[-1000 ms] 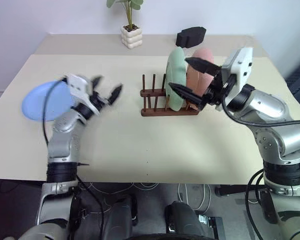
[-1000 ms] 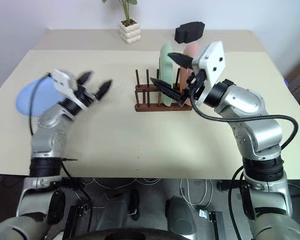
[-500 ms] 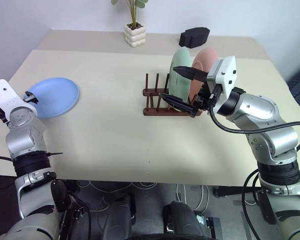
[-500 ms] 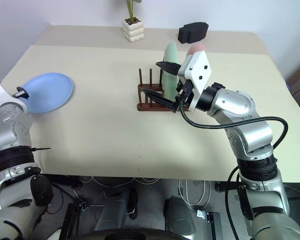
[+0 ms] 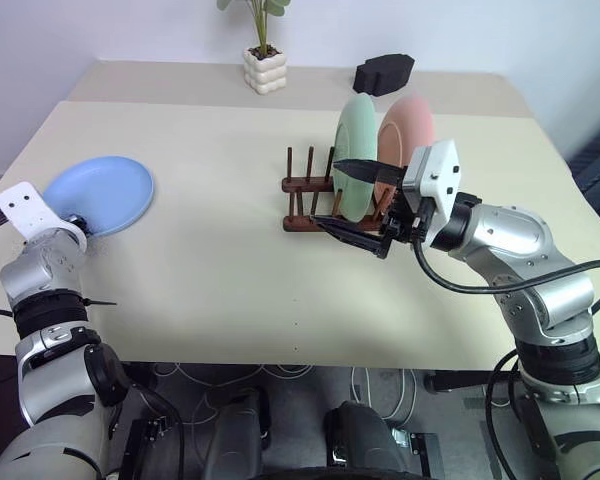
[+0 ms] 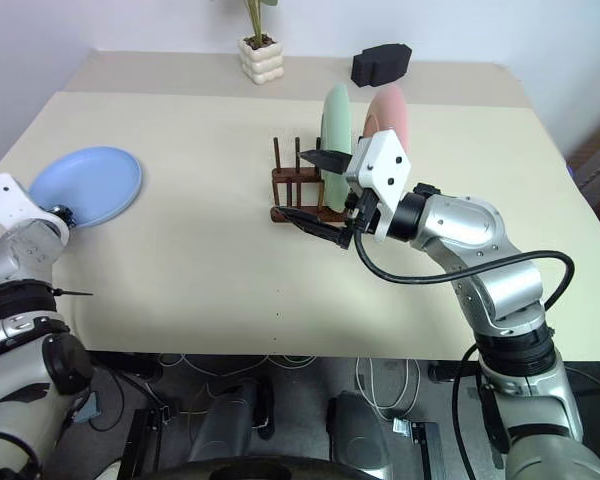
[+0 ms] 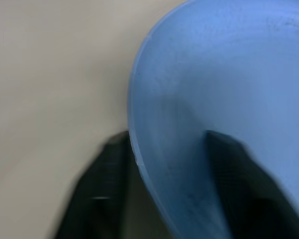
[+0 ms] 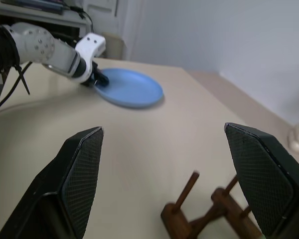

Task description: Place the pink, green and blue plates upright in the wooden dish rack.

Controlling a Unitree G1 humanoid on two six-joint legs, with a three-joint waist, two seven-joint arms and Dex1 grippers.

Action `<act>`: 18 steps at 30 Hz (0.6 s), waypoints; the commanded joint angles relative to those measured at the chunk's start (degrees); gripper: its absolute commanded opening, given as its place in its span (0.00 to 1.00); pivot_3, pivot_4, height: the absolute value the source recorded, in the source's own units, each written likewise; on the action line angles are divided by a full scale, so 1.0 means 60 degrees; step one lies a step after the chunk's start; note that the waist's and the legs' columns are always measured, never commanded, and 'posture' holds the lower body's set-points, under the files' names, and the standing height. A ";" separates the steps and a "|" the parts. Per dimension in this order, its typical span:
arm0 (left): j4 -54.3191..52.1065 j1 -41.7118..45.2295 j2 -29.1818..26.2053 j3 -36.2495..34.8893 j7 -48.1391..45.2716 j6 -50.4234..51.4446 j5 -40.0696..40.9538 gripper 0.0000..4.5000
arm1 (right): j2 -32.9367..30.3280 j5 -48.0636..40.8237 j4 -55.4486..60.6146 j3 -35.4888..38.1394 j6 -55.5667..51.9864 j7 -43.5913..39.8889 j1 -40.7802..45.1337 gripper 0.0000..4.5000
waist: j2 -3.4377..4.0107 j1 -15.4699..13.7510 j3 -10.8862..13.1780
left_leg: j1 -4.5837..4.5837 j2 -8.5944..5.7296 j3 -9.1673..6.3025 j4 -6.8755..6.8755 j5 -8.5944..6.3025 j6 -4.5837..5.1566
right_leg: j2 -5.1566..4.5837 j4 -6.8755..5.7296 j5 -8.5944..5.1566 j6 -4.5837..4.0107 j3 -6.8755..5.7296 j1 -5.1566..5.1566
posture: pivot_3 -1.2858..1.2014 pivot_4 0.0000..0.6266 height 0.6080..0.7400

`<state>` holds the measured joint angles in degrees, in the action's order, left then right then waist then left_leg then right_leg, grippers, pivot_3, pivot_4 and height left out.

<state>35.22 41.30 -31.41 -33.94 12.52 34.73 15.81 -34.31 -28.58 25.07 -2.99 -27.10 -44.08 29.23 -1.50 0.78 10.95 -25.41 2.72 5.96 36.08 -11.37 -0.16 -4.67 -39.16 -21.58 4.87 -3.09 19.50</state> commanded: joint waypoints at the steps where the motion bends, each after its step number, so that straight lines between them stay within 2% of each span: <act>1: -0.0489 0.0101 0.0139 -0.0080 -0.0110 -0.0240 0.0284 0.07 | -0.0008 0.0187 0.0235 0.0076 0.0318 -0.0040 -0.0029 0.89 | -0.0001 -0.0005 -0.0001 | 0.0000 0.0000 -0.0001 0.0001 0.0000 0.0000 | 0.0000 -0.0001 0.0000 0.0000 0.0000 0.0000 | 0.52 0.24 0.94; 2: -0.0596 0.0086 0.0192 -0.0050 -0.0148 -0.0259 0.0322 0.02 | 0.0002 0.0239 0.0204 0.0061 0.0353 -0.0058 -0.0049 0.89 | -0.0001 -0.0010 -0.0001 | 0.0000 0.0000 0.0000 0.0001 0.0000 0.0000 | 0.0000 0.0000 0.0000 0.0000 0.0000 -0.0002 | 0.52 0.24 0.94; 6: -0.1324 0.0028 0.0526 0.0234 -0.0892 -0.0355 0.0687 0.02 | 0.0041 0.0515 0.0091 0.0019 0.0506 -0.0007 -0.0018 0.89 | -0.0002 -0.0050 -0.0001 | 0.0001 -0.0003 0.0000 0.0005 0.0000 0.0000 | -0.0003 0.0000 0.0000 0.0000 -0.0001 -0.0006 | 0.52 0.24 0.94; 11: -0.3353 0.0238 0.1297 0.0555 -0.1877 -0.1104 0.1325 0.02 | 0.0110 0.1427 -0.0111 -0.0463 0.0755 0.0202 0.0465 0.89 | -0.0015 -0.0024 0.0001 | -0.0003 -0.0004 -0.0001 0.0009 0.0000 -0.0001 | -0.0002 0.0001 0.0000 0.0000 -0.0003 -0.0006 | 0.52 0.24 0.94; 18: -0.5352 0.0359 0.1515 0.2307 -0.2381 -0.1989 0.0517 0.02 | 0.0603 0.4238 -0.0813 -0.2220 0.1938 0.0890 0.1828 0.89 | -0.0014 0.0045 0.0001 | 0.0004 0.0005 0.0003 -0.0005 0.0015 -0.0023 | 0.0014 -0.0009 0.0000 0.0000 -0.0001 0.0008 | 0.52 0.24 0.94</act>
<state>6.81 42.02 -21.83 -21.05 -1.19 25.14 20.02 -31.06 -6.70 20.32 -15.77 -17.73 -40.26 38.64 -1.58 1.05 10.95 -25.39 2.75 5.98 36.07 -11.28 -0.29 -4.59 -39.21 -21.57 4.87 -3.10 19.55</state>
